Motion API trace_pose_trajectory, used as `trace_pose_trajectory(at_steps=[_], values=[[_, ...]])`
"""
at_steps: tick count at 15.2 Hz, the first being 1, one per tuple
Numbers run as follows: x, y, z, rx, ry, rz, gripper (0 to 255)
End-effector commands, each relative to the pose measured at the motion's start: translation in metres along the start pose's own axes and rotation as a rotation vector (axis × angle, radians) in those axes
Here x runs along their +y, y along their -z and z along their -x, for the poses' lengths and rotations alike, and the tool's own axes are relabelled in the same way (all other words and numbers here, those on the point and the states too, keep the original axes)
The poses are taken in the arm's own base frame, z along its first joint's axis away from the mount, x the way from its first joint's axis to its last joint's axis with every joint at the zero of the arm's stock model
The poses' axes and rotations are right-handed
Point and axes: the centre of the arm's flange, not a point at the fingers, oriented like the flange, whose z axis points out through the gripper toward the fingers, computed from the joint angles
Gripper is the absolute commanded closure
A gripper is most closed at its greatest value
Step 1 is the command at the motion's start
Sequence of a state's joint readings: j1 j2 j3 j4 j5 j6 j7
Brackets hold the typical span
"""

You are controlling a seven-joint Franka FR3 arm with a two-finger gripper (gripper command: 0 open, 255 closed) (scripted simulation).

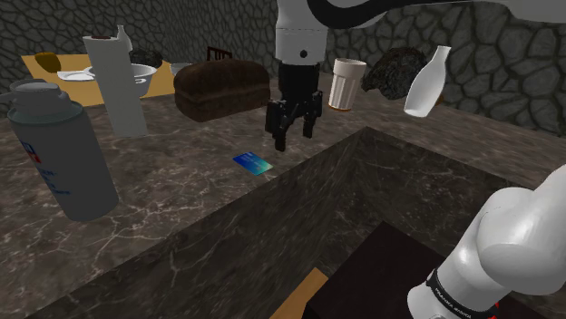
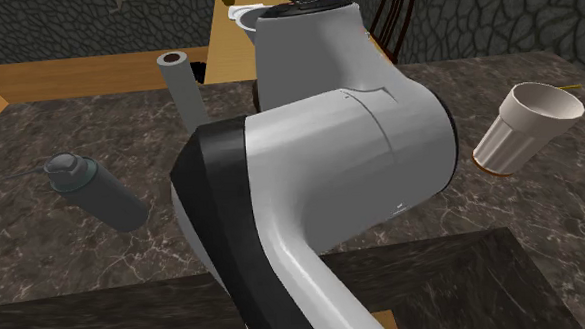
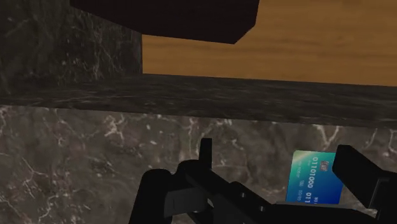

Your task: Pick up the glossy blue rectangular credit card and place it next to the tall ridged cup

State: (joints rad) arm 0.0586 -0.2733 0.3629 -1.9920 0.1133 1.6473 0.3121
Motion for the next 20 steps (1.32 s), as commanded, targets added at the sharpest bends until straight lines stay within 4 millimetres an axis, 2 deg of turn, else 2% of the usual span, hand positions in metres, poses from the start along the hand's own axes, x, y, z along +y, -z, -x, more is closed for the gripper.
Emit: trace_pose_trajectory(at_steps=[1,4,12,20], values=[[-0.024,-0.002,-0.015,-0.024,-0.010,-0.018,0],[-0.056,-0.006,-0.035,-0.057,-0.023,-0.043,0],[-0.058,-0.046,-0.033,-0.057,-0.023,-0.043,0],[-0.058,-0.046,-0.033,-0.057,-0.023,-0.043,0]])
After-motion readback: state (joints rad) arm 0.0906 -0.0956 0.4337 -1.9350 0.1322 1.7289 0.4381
